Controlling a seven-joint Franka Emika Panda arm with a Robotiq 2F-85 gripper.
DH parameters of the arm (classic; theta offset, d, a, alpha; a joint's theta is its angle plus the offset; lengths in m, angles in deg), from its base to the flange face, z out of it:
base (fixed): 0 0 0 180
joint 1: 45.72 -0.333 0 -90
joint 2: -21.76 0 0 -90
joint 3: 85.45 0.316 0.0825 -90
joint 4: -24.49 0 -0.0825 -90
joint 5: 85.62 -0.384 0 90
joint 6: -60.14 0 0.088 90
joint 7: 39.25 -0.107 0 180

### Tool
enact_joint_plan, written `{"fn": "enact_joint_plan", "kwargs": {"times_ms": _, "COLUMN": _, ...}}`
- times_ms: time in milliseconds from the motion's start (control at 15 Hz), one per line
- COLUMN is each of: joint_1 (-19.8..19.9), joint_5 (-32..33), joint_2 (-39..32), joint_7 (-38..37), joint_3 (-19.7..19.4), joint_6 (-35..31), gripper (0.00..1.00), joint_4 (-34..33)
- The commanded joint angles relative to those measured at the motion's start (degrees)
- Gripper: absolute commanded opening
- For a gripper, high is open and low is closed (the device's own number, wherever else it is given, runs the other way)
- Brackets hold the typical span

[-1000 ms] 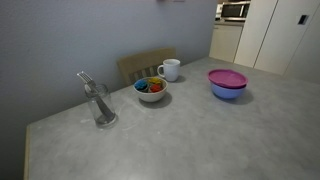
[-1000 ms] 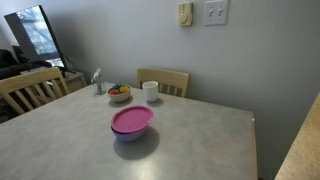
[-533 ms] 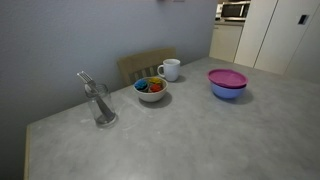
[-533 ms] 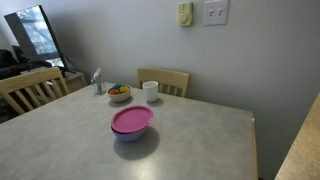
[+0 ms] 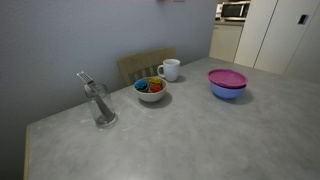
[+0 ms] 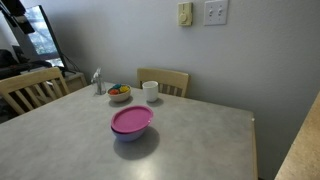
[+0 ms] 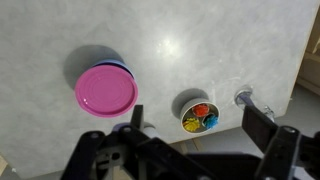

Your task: Put the pink plate on the table

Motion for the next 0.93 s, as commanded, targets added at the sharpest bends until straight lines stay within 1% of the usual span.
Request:
{"fn": "enact_joint_plan", "kwargs": {"times_ms": 0, "joint_1": 2.64, "joint_5": 1.79, "joint_2": -4.42, "joint_7": 3.77, "joint_3": -1.28, "joint_6": -6.9, "gripper": 1.0, "joint_4": 2.03}}
{"fn": "enact_joint_plan", "kwargs": {"times_ms": 200, "joint_1": 3.96, "joint_5": 2.47, "joint_2": -8.78, "joint_7": 4.45, "joint_3": -2.66, "joint_6": -11.15, "gripper": 1.0, "joint_4": 2.41}}
{"fn": "enact_joint_plan", "kwargs": {"times_ms": 333, "joint_1": 4.33, "joint_5": 1.07, "joint_2": -11.39, "joint_7": 4.93, "joint_3": -4.12, "joint_6": -12.25, "gripper": 1.0, "joint_4": 2.11}}
{"fn": "enact_joint_plan", "kwargs": {"times_ms": 400, "joint_1": 4.56, "joint_5": 0.43, "joint_2": -11.05, "joint_7": 4.04, "joint_3": -4.31, "joint_6": -12.22, "gripper": 1.0, "joint_4": 2.24}}
{"fn": "enact_joint_plan", "kwargs": {"times_ms": 467, "joint_1": 4.27, "joint_5": 1.39, "joint_2": -10.08, "joint_7": 3.53, "joint_3": -3.29, "joint_6": -11.19, "gripper": 1.0, "joint_4": 2.33}}
{"fn": "enact_joint_plan", "kwargs": {"times_ms": 733, "joint_1": 4.62, "joint_5": 1.15, "joint_2": -10.89, "joint_7": 3.54, "joint_3": -3.94, "joint_6": -11.51, "gripper": 1.0, "joint_4": 2.23}}
{"fn": "enact_joint_plan", "kwargs": {"times_ms": 867, "joint_1": 4.81, "joint_5": 2.18, "joint_2": -13.13, "joint_7": 4.36, "joint_3": -4.0, "joint_6": -13.75, "gripper": 1.0, "joint_4": 1.65}}
